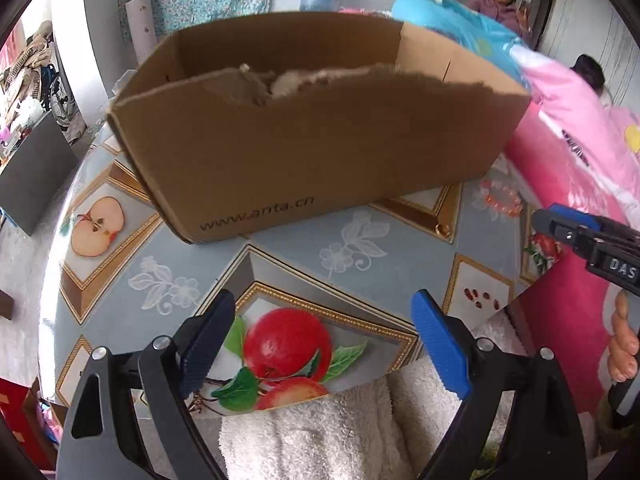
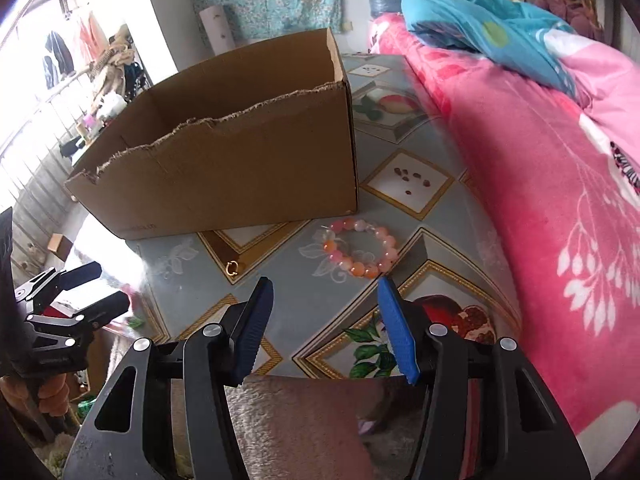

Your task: Organize jewelry

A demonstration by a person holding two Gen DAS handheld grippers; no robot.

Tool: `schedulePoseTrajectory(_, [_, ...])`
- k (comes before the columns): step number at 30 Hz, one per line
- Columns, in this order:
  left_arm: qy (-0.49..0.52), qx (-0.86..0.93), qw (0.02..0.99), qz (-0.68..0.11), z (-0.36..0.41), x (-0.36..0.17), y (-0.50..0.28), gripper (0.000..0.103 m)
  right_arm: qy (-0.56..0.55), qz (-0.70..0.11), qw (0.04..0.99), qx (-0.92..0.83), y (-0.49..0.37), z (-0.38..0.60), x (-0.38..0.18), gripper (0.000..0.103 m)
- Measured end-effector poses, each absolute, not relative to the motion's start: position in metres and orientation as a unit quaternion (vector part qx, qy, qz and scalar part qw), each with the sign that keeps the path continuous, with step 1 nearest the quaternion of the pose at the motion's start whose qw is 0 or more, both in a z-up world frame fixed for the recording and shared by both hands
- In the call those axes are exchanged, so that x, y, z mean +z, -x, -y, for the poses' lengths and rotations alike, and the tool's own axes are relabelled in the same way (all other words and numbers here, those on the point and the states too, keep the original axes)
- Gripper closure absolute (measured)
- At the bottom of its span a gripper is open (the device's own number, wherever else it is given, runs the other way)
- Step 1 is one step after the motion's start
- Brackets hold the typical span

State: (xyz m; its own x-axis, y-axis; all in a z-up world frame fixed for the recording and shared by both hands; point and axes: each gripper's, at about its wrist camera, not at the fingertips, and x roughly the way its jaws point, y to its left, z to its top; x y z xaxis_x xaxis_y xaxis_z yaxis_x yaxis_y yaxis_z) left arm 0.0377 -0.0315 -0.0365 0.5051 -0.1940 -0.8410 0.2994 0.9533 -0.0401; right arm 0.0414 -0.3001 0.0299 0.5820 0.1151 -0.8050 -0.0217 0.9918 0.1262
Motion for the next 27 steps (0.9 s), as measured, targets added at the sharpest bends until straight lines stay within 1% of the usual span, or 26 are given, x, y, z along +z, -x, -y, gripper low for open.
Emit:
schedulePoseTrajectory(1, [-0.061, -0.135, 0.863, -0.483, 0.036, -0.041, -0.042, 0.016, -0.044, -0.454, 0.889, 0.034, -0.041, 0.299, 0.029, 0.047])
schedulePoseTrajectory(2, [-0.066, -0.129, 0.862, -0.486, 0.039, -0.046, -0.045, 0.016, -0.037, -0.452, 0.891, 0.031, -0.042, 0.298, 0.028, 0.042])
schedulePoseTrajectory(3, [-0.069, -0.121, 0.861, -0.488, 0.042, -0.048, -0.049, 0.016, -0.031, -0.45, 0.892, 0.029, -0.041, 0.297, 0.028, 0.039])
schedulePoseTrajectory(10, [-0.07, -0.094, 0.859, -0.498, 0.05, -0.058, -0.062, 0.014, -0.018, -0.465, 0.884, 0.03, -0.047, 0.293, 0.015, 0.034])
schedulePoseTrajectory(13, [-0.071, -0.084, 0.86, -0.498, 0.054, -0.06, -0.066, 0.01, -0.018, -0.48, 0.877, 0.034, -0.051, 0.292, 0.008, 0.03])
schedulePoseTrajectory(15, [-0.071, -0.076, 0.861, -0.497, 0.056, -0.061, -0.068, 0.006, -0.009, -0.487, 0.873, 0.031, -0.053, 0.291, 0.003, 0.025])
schedulePoseTrajectory(19, [-0.06, -0.073, 0.861, -0.499, 0.053, -0.064, -0.071, 0.005, -0.001, -0.501, 0.865, 0.034, -0.057, 0.288, -0.006, 0.019])
schedulePoseTrajectory(21, [-0.057, -0.071, 0.862, -0.499, 0.052, -0.064, -0.072, 0.004, 0.014, -0.5, 0.866, 0.031, -0.058, 0.286, -0.009, 0.014])
schedulePoseTrajectory(24, [-0.056, -0.069, 0.863, -0.497, 0.05, -0.065, -0.071, 0.004, 0.016, -0.501, 0.864, 0.032, -0.06, 0.284, -0.01, 0.009])
schedulePoseTrajectory(27, [-0.056, -0.067, 0.864, -0.496, 0.048, -0.063, -0.066, 0.004, 0.007, -0.506, 0.862, 0.033, -0.061, 0.286, -0.012, 0.008])
